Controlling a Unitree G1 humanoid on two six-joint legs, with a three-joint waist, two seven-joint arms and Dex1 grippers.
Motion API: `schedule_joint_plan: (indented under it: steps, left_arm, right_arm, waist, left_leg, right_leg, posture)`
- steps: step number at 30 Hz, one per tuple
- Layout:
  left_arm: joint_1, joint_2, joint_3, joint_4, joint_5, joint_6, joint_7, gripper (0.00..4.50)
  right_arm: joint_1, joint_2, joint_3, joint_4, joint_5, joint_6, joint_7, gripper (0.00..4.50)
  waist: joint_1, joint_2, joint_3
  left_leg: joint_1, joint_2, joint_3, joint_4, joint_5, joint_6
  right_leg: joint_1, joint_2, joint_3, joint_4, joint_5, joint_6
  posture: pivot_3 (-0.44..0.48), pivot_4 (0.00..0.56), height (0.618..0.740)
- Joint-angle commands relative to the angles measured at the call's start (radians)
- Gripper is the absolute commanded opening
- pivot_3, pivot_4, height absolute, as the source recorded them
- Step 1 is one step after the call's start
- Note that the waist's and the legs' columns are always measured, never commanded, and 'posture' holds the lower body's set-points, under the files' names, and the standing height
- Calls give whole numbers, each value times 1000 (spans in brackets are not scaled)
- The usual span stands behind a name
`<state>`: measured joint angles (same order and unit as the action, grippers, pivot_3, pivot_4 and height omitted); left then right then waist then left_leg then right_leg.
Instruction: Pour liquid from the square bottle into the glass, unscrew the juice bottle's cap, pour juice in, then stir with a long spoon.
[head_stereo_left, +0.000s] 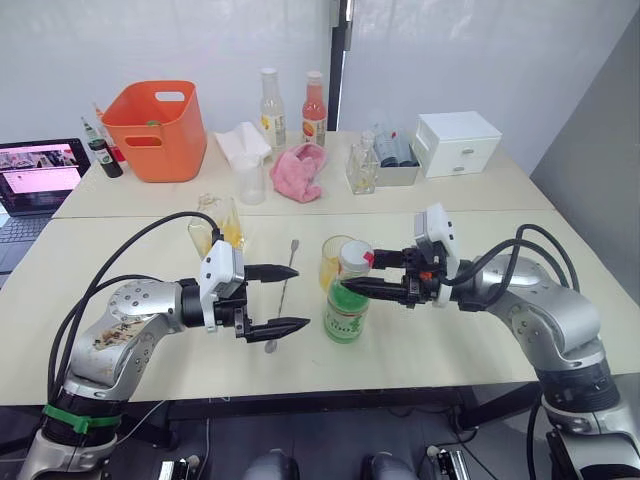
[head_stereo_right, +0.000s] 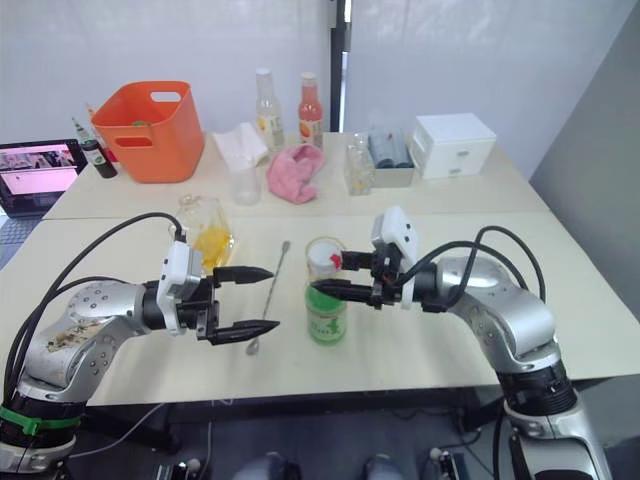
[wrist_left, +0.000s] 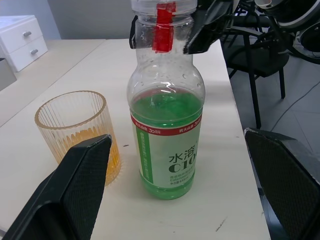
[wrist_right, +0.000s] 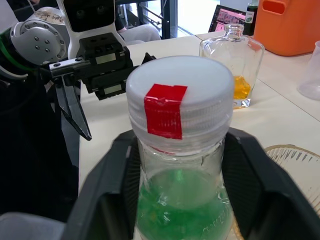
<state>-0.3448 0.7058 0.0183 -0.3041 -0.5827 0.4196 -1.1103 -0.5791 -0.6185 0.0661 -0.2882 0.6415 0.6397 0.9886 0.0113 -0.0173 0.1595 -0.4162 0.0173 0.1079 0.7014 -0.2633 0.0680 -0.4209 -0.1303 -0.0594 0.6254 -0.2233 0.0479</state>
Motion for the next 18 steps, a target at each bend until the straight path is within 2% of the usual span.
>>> schedule_joint_plan:
  steps: [1, 5, 13, 18]
  left_arm:
    - [1, 9, 22, -40, -13, 1, 8, 4500]
    - [5, 12, 26, -43, -13, 2, 14, 4500]
    - [6, 18, 33, -46, -19, 3, 20, 4500]
    - [4, 24, 35, -45, -26, 4, 19, 4500]
  right_arm:
    - [-21, 10, -10, -8, 2, -28, 17, 1512]
    - [-10, 24, -22, -39, 7, -17, -14, 1512]
    - [16, 56, -45, -230, 75, 113, -176, 1512]
    - [17, 85, -34, -284, 70, 147, -270, 1512]
  waist:
    - [0, 0, 0]
    - [-1, 0, 0]
    - [0, 0, 0]
    - [0, 0, 0]
  left_leg:
    - [0, 0, 0, 0, 0, 0]
    - [0, 0, 0, 0, 0, 0]
    - [0, 0, 0, 0, 0, -1]
    - [0, 0, 0, 0, 0, -1]
  right_leg:
    - [0, 0, 0, 0, 0, 0]
    - [0, 0, 0, 0, 0, 0]
    - [-1, 0, 0, 0, 0, 0]
    - [-1, 0, 0, 1, 0, 0]
  posture:
    - [0, 150, 740]
    - [0, 150, 740]
    - [0, 150, 740]
    - [0, 150, 740]
